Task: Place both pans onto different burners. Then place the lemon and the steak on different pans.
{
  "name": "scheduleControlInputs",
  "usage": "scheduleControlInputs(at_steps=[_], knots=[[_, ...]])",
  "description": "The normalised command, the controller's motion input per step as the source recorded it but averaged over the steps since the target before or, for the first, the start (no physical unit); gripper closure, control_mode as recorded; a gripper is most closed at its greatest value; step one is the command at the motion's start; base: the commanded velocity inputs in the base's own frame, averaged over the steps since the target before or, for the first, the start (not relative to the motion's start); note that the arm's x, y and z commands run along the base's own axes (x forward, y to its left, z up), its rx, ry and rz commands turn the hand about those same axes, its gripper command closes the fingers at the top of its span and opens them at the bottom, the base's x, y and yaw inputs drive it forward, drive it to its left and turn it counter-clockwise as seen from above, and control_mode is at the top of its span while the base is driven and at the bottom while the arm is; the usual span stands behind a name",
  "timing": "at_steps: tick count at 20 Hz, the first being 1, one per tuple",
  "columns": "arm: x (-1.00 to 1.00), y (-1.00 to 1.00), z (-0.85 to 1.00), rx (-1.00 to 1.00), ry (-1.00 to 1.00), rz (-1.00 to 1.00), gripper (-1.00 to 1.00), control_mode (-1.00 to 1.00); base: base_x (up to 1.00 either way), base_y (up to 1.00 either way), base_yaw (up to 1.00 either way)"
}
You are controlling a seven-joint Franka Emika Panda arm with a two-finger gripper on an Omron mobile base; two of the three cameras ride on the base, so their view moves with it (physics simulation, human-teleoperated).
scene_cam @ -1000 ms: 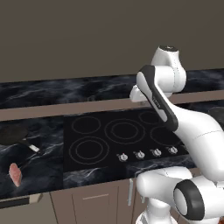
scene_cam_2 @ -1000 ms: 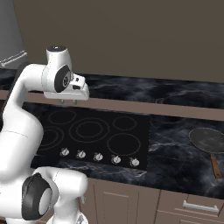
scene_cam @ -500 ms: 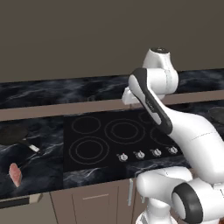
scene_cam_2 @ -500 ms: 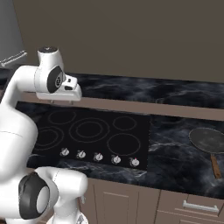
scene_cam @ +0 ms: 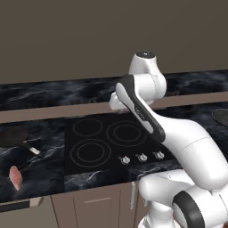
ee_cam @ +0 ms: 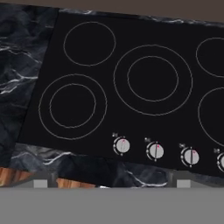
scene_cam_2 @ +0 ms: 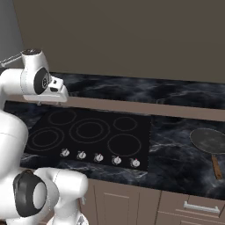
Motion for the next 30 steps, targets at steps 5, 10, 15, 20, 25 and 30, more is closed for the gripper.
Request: scheduleControlInputs(at_steps=[5, 10, 15, 20, 25, 30], knots=[[0.0, 0.47, -0.08, 0.0, 0.0, 0.0, -1.0, -1.0, 0.0, 0.0, 0.0], [0.0, 0.49, -0.09, 0.0, 0.0, 0.0, -1.0, -1.0, 0.0, 0.0, 0.0], [0.0, 0.52, -0.09, 0.0, 0.0, 0.0, -1.0, -1.0, 0.0, 0.0, 0.0], [0.0, 0.51, -0.07, 0.01, 0.0, 0.0, -1.0, -1.0, 0.0, 0.0, 0.0], [0.0, 0.49, -0.07, 0.02, 0.0, 0.0, -1.0, -1.0, 0.0, 0.0, 0.0], [0.0, 0.4, -0.14, 0.0, 0.0, 0.0, -1.0, -1.0, 0.0, 0.0, 0.0]])
